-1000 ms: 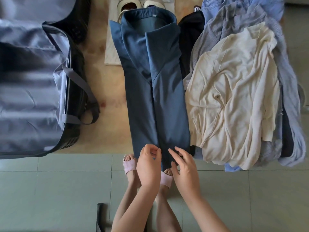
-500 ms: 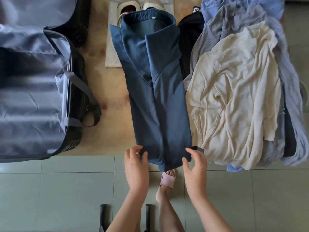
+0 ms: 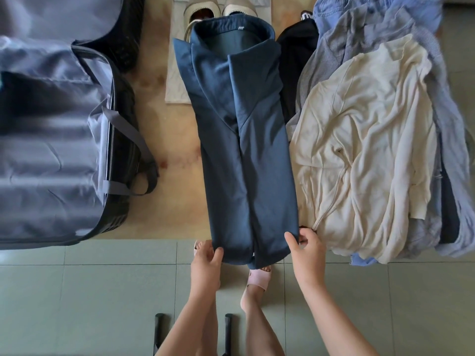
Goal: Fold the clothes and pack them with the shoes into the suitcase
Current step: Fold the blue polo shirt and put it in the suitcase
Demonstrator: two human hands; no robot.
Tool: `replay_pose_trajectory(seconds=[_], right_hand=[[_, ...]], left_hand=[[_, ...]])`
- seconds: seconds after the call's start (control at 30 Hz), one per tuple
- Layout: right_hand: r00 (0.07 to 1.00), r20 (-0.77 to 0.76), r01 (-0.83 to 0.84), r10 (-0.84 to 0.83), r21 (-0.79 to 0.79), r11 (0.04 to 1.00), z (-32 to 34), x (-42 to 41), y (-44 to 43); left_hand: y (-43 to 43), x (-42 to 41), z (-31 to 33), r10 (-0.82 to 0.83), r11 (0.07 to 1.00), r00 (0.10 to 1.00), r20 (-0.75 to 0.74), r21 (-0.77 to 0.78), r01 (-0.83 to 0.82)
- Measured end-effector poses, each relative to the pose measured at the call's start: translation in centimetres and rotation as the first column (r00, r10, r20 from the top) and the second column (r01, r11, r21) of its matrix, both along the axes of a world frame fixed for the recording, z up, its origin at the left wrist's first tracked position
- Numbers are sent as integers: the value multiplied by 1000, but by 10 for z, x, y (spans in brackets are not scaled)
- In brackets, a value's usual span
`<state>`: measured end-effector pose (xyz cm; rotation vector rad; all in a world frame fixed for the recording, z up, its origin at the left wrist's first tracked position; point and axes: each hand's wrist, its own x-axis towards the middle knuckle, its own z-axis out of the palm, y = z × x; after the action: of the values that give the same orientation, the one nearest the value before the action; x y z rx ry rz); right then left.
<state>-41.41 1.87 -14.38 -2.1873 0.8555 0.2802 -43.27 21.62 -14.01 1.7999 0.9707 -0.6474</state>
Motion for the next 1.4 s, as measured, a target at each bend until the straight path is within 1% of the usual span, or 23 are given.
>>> replay_pose_trajectory(seconds=[0.1, 0.17, 0.2, 0.27, 0.3, 0.4, 0.43, 0.5, 0.57, 0.6, 0.67, 0.73, 0.8, 0.87, 0.93, 1.0, 1.03, 1.07, 1.13, 1.2, 1.27, 1.3, 1.4], right_hand=[[987, 119, -80, 106, -209, 975, 9, 8, 10], [944, 231, -165, 236, -289, 943, 19, 20, 24], [912, 254, -230, 322, -333, 914, 22, 25, 31], [826, 241, -379, 509, -430, 819, 22, 37, 46], [772, 229, -455, 593, -451, 767, 21, 44, 54], [595, 176, -662, 784, -446, 602, 9, 60, 72], [557, 129, -706, 820, -445, 550, 4, 65, 74], [536, -10, -768, 844, -423, 482, -5, 72, 73], [523, -113, -812, 845, -368, 454, -10, 75, 68], [506, -138, -830, 851, -344, 438, -12, 76, 66], [465, -159, -862, 871, -305, 404, -10, 77, 63], [435, -149, -884, 888, -257, 390, -8, 79, 61], [434, -65, -886, 898, -209, 413, -4, 84, 58], [491, 82, -844, 867, -201, 497, 5, 95, 58], [577, 156, -771, 802, -219, 597, 9, 114, 60], [624, 135, -732, 770, -242, 636, 11, 135, 59], [620, 93, -747, 779, -233, 623, 10, 144, 59], [593, 42, -779, 804, -224, 586, 9, 153, 60], [511, -63, -841, 857, -243, 483, 6, 165, 64], [464, -177, -870, 868, -277, 409, 1, 174, 69], [460, -297, -876, 837, -305, 373, -4, 180, 72], [457, -339, -878, 822, -320, 356, -7, 183, 73], [466, -359, -872, 809, -342, 350, -9, 184, 77]], left_hand=[[1, 2, 5, -7, 1000, 1000, 17, 10, 7], [0, 6, 11, 49, 999, 997, 54, -13, -48], [0, 8, 15, 83, 996, 994, 69, -22, -81], [-2, 9, 15, 106, 994, 991, 82, -11, -106], [-3, 9, 14, 102, 995, 991, 87, 9, -103], [-7, 15, 15, 146, 986, 983, 108, 60, -153], [-8, 18, 15, 160, 983, 980, 116, 68, -169], [-8, 22, 12, 142, 984, 983, 114, 95, -153], [-5, 23, 5, 154, 981, 987, 52, 111, -159], [-4, 23, 3, 165, 980, 986, 16, 114, -165], [-3, 23, 3, 122, 981, 992, -21, 156, -117], [-3, 28, 10, 44, 969, 998, 33, 241, -51], [-2, 42, 19, -24, 944, 987, 158, 330, -30], [3, 66, 21, -65, 935, 963, 261, 354, -33], [10, 103, 16, -34, 957, 952, 304, 285, -57], [18, 144, 11, 41, 976, 949, 312, 189, -104], [21, 164, 9, 50, 981, 944, 327, 160, -108], [22, 181, 8, 34, 984, 937, 346, 152, -92], [24, 209, 8, -7, 989, 931, 364, 142, -48], [28, 230, 7, 17, 994, 941, 338, 100, -54], [34, 245, 6, 81, 995, 958, 276, 39, -96], [37, 251, 4, 84, 995, 966, 245, 28, -94], [44, 256, 3, 25, 999, 971, 237, 39, -35]])
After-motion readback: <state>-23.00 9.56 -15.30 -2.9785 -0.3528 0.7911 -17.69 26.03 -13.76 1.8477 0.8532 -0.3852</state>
